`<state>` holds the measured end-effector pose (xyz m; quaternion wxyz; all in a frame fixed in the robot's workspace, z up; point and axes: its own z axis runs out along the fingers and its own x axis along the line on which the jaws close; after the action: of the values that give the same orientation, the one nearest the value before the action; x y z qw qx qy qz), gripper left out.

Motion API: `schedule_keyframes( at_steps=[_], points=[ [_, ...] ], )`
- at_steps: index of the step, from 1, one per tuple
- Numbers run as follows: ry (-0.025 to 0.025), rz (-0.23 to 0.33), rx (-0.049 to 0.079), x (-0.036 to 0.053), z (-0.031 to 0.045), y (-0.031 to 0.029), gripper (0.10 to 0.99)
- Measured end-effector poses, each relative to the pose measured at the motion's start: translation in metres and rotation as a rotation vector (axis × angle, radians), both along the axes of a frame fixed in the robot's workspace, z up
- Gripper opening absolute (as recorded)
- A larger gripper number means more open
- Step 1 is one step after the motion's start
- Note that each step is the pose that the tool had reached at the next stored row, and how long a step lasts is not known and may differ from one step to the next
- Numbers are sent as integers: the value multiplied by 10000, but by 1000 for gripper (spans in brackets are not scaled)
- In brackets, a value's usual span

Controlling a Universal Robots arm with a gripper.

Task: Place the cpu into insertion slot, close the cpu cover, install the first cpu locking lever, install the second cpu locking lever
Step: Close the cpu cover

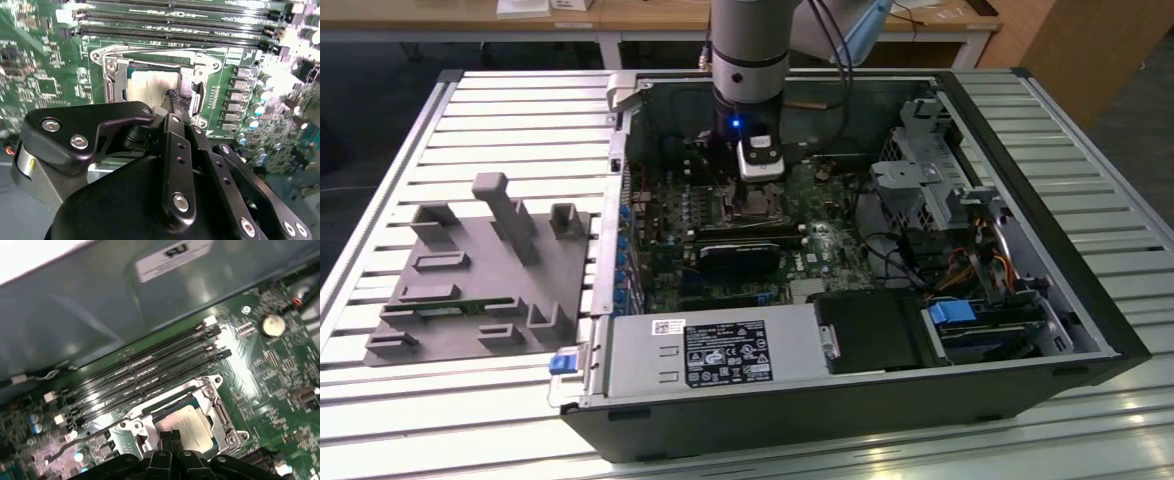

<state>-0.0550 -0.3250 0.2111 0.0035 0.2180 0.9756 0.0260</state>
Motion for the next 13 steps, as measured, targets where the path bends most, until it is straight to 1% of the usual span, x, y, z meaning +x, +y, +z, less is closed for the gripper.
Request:
schedule_keyframes(
  at_steps=[13],
  points=[
    [0, 2360, 0, 0, -10, 0, 106]
  ],
)
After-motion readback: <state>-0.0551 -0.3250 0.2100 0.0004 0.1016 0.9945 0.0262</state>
